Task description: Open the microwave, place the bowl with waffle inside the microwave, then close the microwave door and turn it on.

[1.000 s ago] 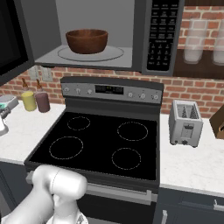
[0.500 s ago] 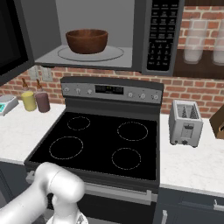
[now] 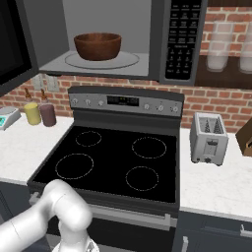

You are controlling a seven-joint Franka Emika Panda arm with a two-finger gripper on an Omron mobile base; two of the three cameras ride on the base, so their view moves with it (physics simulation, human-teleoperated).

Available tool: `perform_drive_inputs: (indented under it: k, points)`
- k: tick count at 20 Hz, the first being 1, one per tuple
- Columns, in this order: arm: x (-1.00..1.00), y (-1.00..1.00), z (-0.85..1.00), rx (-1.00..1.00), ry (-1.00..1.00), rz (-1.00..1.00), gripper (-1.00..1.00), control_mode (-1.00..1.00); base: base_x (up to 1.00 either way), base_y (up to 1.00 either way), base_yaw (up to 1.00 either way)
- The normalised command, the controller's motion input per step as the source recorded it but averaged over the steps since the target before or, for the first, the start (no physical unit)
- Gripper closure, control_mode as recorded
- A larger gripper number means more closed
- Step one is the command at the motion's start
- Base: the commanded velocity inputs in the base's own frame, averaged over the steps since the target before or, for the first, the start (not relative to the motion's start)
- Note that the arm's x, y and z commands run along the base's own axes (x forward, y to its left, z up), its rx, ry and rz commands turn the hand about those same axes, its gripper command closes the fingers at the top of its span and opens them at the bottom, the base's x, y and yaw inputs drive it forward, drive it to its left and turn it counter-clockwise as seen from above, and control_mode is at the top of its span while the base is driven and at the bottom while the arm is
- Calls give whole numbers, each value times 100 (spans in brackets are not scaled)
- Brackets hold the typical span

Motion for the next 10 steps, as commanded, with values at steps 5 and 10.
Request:
perform_drive_inputs:
  k: [5,10]
  points:
    - [-2,6,16,0,-23,0,100,-100,0,0,0]
    - [-9,-8,31,2,-9,0,100,-100,0,0,0]
